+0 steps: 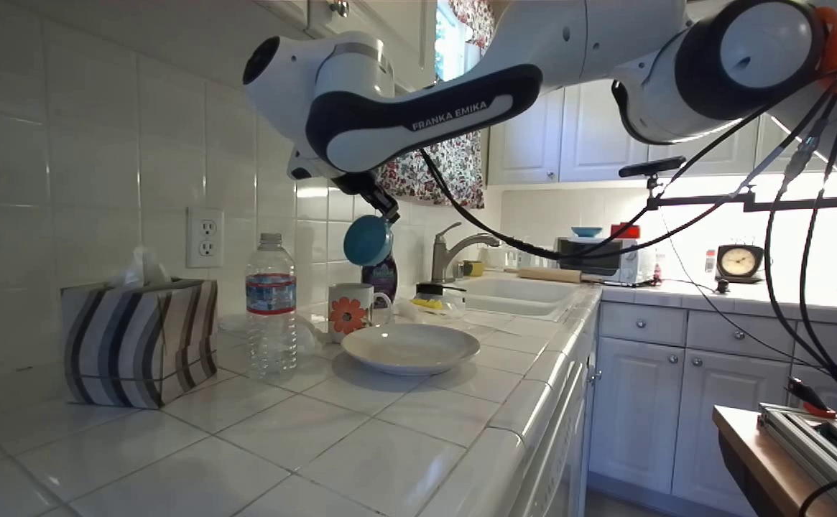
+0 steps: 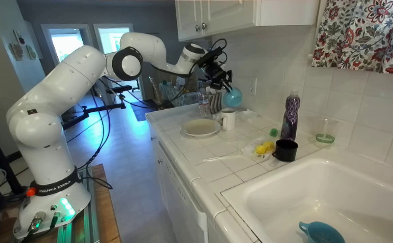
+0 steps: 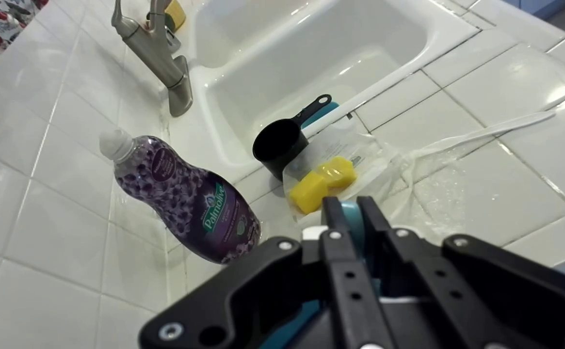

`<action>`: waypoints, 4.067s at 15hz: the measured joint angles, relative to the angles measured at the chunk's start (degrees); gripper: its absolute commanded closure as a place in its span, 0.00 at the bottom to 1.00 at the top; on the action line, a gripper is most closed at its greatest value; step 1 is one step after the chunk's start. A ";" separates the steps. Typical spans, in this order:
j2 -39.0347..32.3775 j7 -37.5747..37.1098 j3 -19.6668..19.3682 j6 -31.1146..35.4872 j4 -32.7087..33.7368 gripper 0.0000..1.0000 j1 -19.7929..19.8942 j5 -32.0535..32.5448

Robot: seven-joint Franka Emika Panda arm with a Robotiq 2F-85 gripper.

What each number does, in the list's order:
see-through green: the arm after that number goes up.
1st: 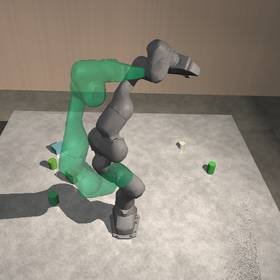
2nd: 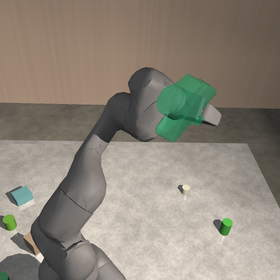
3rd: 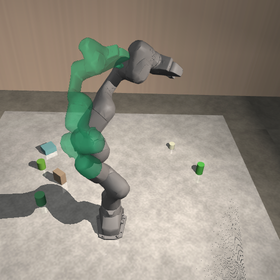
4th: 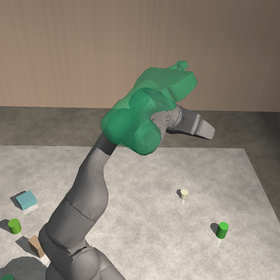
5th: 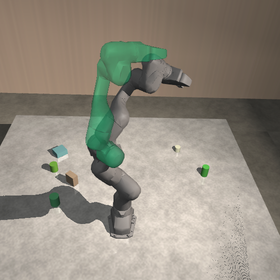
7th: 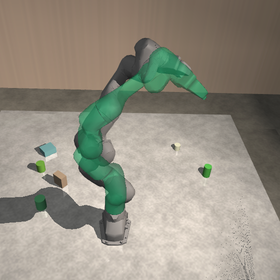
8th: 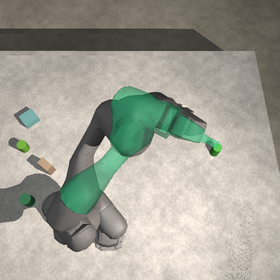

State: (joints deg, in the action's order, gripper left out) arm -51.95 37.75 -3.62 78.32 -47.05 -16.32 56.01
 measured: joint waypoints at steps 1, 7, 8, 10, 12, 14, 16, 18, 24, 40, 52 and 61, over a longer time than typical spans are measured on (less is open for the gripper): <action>-0.30 0.53 -0.23 -0.15 0.37 0.97 -0.09 0.05; -2.29 3.70 -1.42 -1.26 2.89 0.97 -0.90 1.72; -2.60 4.15 -1.62 -1.50 3.31 0.97 -1.09 1.91; -3.27 5.00 -1.97 -1.83 4.19 0.97 -1.41 2.09; -3.74 5.82 -2.30 -1.98 4.76 0.97 -1.71 2.19; -4.40 6.83 -2.78 -2.06 5.63 0.97 -2.01 2.20; -5.14 7.97 -3.59 -2.08 6.57 0.97 -2.45 2.20; -5.91 8.98 -4.36 -2.13 7.56 0.97 -2.86 2.20; -7.33 11.08 -5.15 -2.23 9.00 0.97 -3.21 2.24; -9.39 16.01 -7.73 -2.38 11.27 0.97 -4.32 3.98; -9.40 16.72 -7.78 -2.38 11.34 0.97 -4.32 4.35; -9.44 15.86 -6.56 -2.26 13.59 0.97 -4.26 4.35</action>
State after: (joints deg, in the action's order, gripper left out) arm -61.39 53.61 -10.18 76.06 -33.46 -20.58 60.36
